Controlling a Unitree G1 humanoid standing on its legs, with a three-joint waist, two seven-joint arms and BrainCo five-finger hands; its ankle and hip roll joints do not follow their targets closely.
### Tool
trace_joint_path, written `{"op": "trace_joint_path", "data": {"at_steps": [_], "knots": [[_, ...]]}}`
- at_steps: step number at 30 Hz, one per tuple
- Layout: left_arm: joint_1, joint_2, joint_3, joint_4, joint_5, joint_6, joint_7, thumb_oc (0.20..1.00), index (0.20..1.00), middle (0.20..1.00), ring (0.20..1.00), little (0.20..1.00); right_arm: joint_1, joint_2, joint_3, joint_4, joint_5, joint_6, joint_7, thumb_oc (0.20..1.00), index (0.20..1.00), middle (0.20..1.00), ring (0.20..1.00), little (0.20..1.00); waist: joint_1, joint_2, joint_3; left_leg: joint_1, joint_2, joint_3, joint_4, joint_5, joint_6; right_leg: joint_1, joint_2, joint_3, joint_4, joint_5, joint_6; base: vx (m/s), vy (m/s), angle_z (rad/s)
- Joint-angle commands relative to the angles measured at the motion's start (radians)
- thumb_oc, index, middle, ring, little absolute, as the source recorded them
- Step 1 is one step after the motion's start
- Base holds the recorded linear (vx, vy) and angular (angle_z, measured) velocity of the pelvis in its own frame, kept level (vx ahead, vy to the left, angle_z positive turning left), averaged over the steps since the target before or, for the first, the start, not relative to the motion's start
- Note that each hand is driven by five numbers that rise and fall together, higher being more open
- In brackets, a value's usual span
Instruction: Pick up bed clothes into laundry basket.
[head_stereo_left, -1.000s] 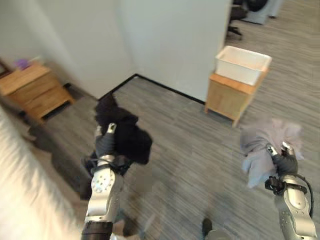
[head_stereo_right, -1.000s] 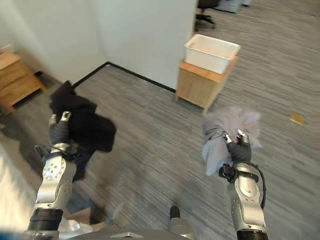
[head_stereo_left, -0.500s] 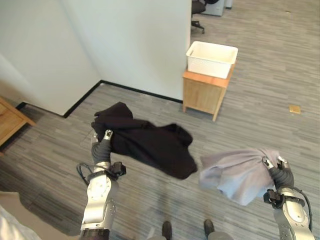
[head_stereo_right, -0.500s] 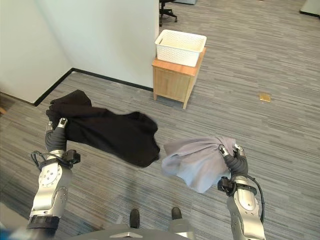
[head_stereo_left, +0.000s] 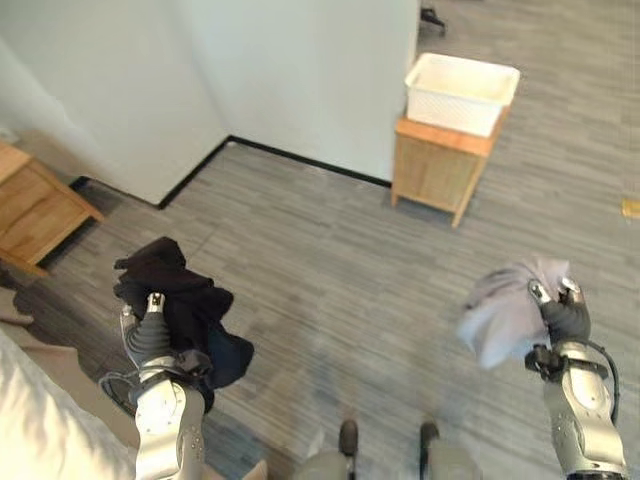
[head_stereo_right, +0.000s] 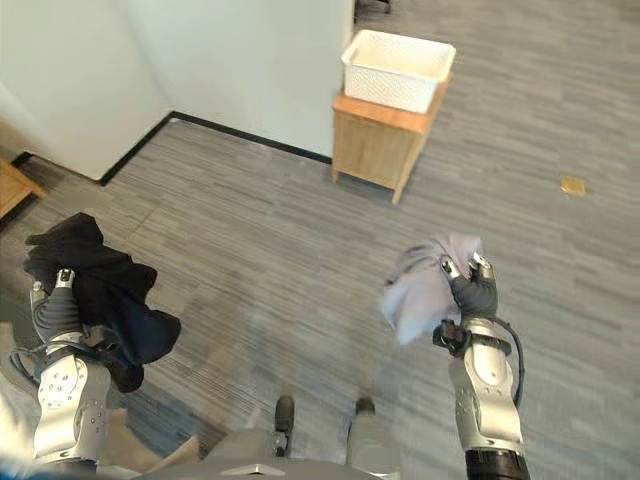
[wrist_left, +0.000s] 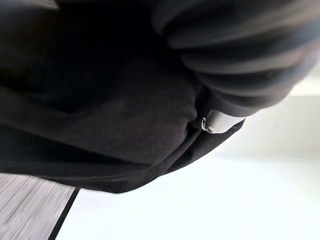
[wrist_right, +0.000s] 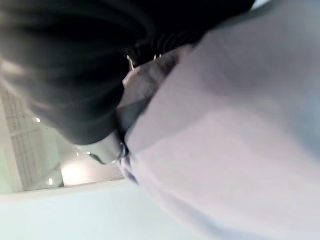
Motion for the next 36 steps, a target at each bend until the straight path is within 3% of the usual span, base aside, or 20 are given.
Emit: {"op": "trace_joint_path", "data": {"at_steps": [1, 2, 3, 5, 8, 9, 10, 11, 13, 15, 16, 18, 21, 25, 26, 27, 29, 30, 32, 36], "knots": [[-0.058, 0.098, 0.039, -0.061, -0.024, -0.068, -0.01, 0.2, 0.2, 0.2, 0.2, 0.2, -0.032, -0.028, 0.003, -0.058, -0.019, -0.051, 0.035, 0.2, 0.2, 0.2, 0.2, 0.2, -0.032, -0.017, -0.034, 0.102, 0.013, -0.032, -0.016, -0.094, -0.068, 0.04, -0.003, -0.068, -0.295, 0.119, -0.019, 0.38, -0.17, -0.08], [-0.083, 0.107, 0.026, -0.051, -0.024, -0.06, -0.015, 0.2, 0.2, 0.2, 0.2, 0.2, -0.044, -0.029, 0.023, -0.053, -0.01, -0.048, 0.033, 0.2, 0.2, 0.2, 0.2, 0.2, -0.038, -0.026, -0.032, 0.128, 0.022, -0.033, -0.018, -0.114, -0.085, 0.022, -0.025, -0.108, -0.411, 0.157, -0.013, 0.3, -0.143, 0.08], [-0.085, 0.109, 0.026, -0.049, -0.024, -0.061, -0.015, 0.2, 0.2, 0.2, 0.2, 0.2, -0.046, -0.028, 0.024, -0.052, -0.01, -0.048, 0.033, 0.2, 0.2, 0.2, 0.2, 0.2, -0.04, -0.023, -0.032, 0.128, 0.026, -0.034, -0.018, -0.116, -0.086, 0.029, -0.021, -0.112, -0.423, 0.162, -0.013, 0.3, -0.156, 0.04], [-0.089, 0.115, 0.029, -0.042, -0.015, -0.066, -0.017, 0.2, 0.2, 0.2, 0.2, 0.2, -0.065, -0.022, 0.041, -0.062, -0.009, -0.051, 0.035, 0.2, 0.2, 0.2, 0.2, 0.2, -0.041, -0.023, -0.038, 0.156, 0.05, -0.016, -0.019, -0.134, -0.108, 0.025, -0.049, -0.193, -0.528, 0.198, 0.002, 0.28, -0.145, 0.0], [-0.078, 0.112, 0.027, -0.041, -0.01, -0.076, -0.027, 0.2, 0.2, 0.2, 0.2, 0.2, -0.087, -0.019, 0.053, -0.072, -0.009, -0.063, 0.034, 0.2, 0.2, 0.2, 0.2, 0.2, -0.037, -0.033, -0.059, 0.201, 0.059, 0.013, -0.003, -0.172, -0.129, 0.039, -0.075, -0.283, -0.546, 0.228, 0.012, 0.43, -0.194, -0.18], [-0.067, 0.099, 0.029, -0.037, -0.013, -0.071, -0.039, 0.2, 0.2, 0.2, 0.2, 0.2, -0.089, -0.025, 0.045, -0.071, -0.009, -0.062, 0.032, 0.2, 0.2, 0.2, 0.2, 0.2, -0.039, -0.037, -0.081, 0.224, 0.077, 0.035, 0.036, -0.191, -0.143, 0.069, -0.087, -0.335, -0.531, 0.235, -0.003, 0.4, -0.185, -0.27], [-0.067, 0.099, 0.029, -0.037, -0.013, -0.071, -0.039, 0.2, 0.2, 0.2, 0.2, 0.2, -0.089, -0.026, 0.045, -0.071, -0.009, -0.062, 0.032, 0.2, 0.2, 0.2, 0.2, 0.2, -0.039, -0.036, -0.081, 0.224, 0.078, 0.034, 0.037, -0.192, -0.143, 0.07, -0.086, -0.336, -0.532, 0.235, -0.003, 0.59, -0.294, -0.41], [-0.073, 0.085, 0.016, -0.023, -0.019, -0.067, -0.036, 0.2, 0.2, 0.2, 0.2, 0.2, -0.081, -0.043, 0.028, -0.069, -0.011, -0.066, 0.024, 0.2, 0.2, 0.2, 0.2, 0.2, -0.057, -0.019, -0.096, 0.228, 0.124, 0.025, 0.131, -0.146, -0.17, 0.079, -0.058, -0.337, -0.482, 0.203, -0.035, 0.5, -0.237, -0.36], [-0.087, 0.069, 0.002, -0.026, -0.05, -0.073, -0.042, 0.2, 0.2, 0.2, 0.2, 0.2, -0.079, -0.07, 0.011, -0.068, -0.009, -0.069, 0.015, 0.2, 0.2, 0.2, 0.2, 0.2, -0.057, -0.003, -0.093, 0.181, 0.15, 0.022, 0.309, -0.016, -0.196, 0.117, -0.033, -0.358, -0.454, 0.151, -0.073, 0.5, -0.271, -0.28], [-0.092, 0.061, -0.006, -0.032, -0.081, -0.074, -0.052, 0.2, 0.2, 0.2, 0.2, 0.2, -0.073, -0.081, 0.002, -0.063, 0.014, -0.075, 0.011, 0.2, 0.2, 0.2, 0.2, 0.2, -0.053, -0.022, -0.083, 0.11, 0.163, 0.032, 0.543, 0.085, -0.211, 0.18, -0.005, -0.362, -0.461, 0.102, -0.119, 0.44, -0.333, -0.16], [-0.095, 0.062, -0.01, -0.036, -0.084, -0.072, -0.059, 0.2, 0.2, 0.2, 0.2, 0.2, -0.066, -0.093, -0.006, -0.065, 0.013, -0.068, 0.013, 0.2, 0.2, 0.2, 0.2, 0.2, -0.042, -0.035, -0.071, 0.083, 0.161, 0.028, 0.621, 0.103, -0.212, 0.214, 0.012, -0.354, -0.467, 0.075, -0.14, 0.33, -0.246, -0.21], [-0.097, 0.058, -0.017, -0.041, -0.089, -0.07, -0.058, 0.2, 0.2, 0.2, 0.2, 0.2, -0.06, -0.099, -0.019, -0.057, 0.012, -0.064, 0.004, 0.2, 0.2, 0.2, 0.2, 0.2, -0.031, -0.051, -0.058, 0.042, 0.157, 0.036, 0.66, 0.096, -0.206, 0.248, 0.013, -0.347, -0.478, 0.059, -0.146, 0.34, -0.216, -0.6], [-0.117, 0.041, -0.046, -0.053, -0.135, -0.064, -0.068, 0.2, 0.2, 0.2, 0.2, 0.2, -0.061, -0.105, -0.039, -0.046, 0.028, -0.059, -0.025, 0.2, 0.2, 0.2, 0.2, 0.2, 0.03, -0.076, -0.024, -0.151, 0.19, 0.108, 0.586, 0.057, -0.19, 0.374, 0.021, -0.318, -0.541, 0.023, -0.129, 0.46, -0.162, -0.31], [-0.115, 0.033, -0.065, -0.032, -0.116, -0.061, -0.07, 0.2, 0.2, 0.2, 0.2, 0.2, -0.048, -0.11, -0.031, -0.043, 0.015, -0.058, -0.014, 0.2, 0.2, 0.2, 0.2, 0.2, 0.064, -0.05, -0.037, -0.21, 0.118, 0.087, 0.279, 0.053, -0.18, 0.445, 0.025, -0.283, -0.563, -0.012, -0.102, 0.43, 0.058, -0.26], [-0.111, 0.033, -0.066, -0.029, -0.105, -0.058, -0.071, 0.2, 0.2, 0.2, 0.2, 0.2, -0.05, -0.119, -0.02, -0.041, -0.001, -0.053, -0.006, 0.2, 0.2, 0.2, 0.2, 0.2, 0.08, -0.041, -0.046, -0.219, 0.083, 0.042, 0.183, 0.088, -0.179, 0.472, 0.039, -0.261, -0.571, -0.027, -0.101, 0.36, 0.047, -0.33], [-0.11, 0.032, -0.067, -0.03, -0.105, -0.058, -0.071, 0.2, 0.2, 0.2, 0.2, 0.2, -0.05, -0.119, -0.021, -0.041, -0.001, -0.054, -0.006, 0.2, 0.2, 0.2, 0.2, 0.2, 0.079, -0.041, -0.046, -0.216, 0.082, 0.042, 0.171, 0.098, -0.178, 0.471, 0.038, -0.263, -0.572, -0.024, -0.101, 0.35, 0.032, -0.46], [-0.096, 0.027, -0.06, -0.027, -0.087, -0.053, -0.079, 0.2, 0.2, 0.2, 0.2, 0.2, -0.076, -0.136, -0.006, -0.031, -0.018, -0.045, 0.004, 0.2, 0.2, 0.2, 0.2, 0.2, 0.103, -0.029, -0.065, -0.24, 0.047, 0.001, 0.026, 0.173, -0.202, 0.544, 0.055, -0.224, -0.589, -0.055, -0.096, 0.56, 0.054, -0.68], [-0.091, 0.027, -0.056, -0.028, -0.079, -0.051, -0.079, 0.2, 0.2, 0.2, 0.2, 0.2, -0.083, -0.137, -0.002, -0.032, -0.02, -0.043, 0.01, 0.2, 0.2, 0.2, 0.2, 0.2, 0.108, -0.027, -0.074, -0.247, 0.045, 0.015, 0.029, 0.184, -0.203, 0.568, 0.057, -0.219, -0.589, -0.064, -0.093, 0.62, 0.089, -0.66], [-0.071, 0.029, -0.049, -0.037, -0.083, -0.056, -0.087, 0.2, 0.2, 0.2, 0.2, 0.2, -0.089, -0.126, 0.017, -0.034, -0.034, -0.032, 0.025, 0.2, 0.2, 0.2, 0.2, 0.2, 0.129, -0.033, -0.1, -0.214, 0.032, 0.007, 0.054, 0.146, -0.177, 0.589, 0.047, -0.192, -0.576, -0.086, -0.083, 0.38, 0.103, -0.35], [-0.063, 0.033, -0.038, -0.045, -0.083, -0.053, -0.08, 0.2, 0.2, 0.2, 0.2, 0.2, -0.098, -0.11, 0.015, -0.036, -0.048, -0.029, 0.019, 0.2, 0.2, 0.2, 0.2, 0.2, 0.143, -0.054, -0.125, -0.188, 0.01, 0.014, 0.092, 0.099, -0.131, 0.574, -0.02, -0.19, -0.458, -0.084, -0.054, 0.32, 0.182, 0.11]]}}
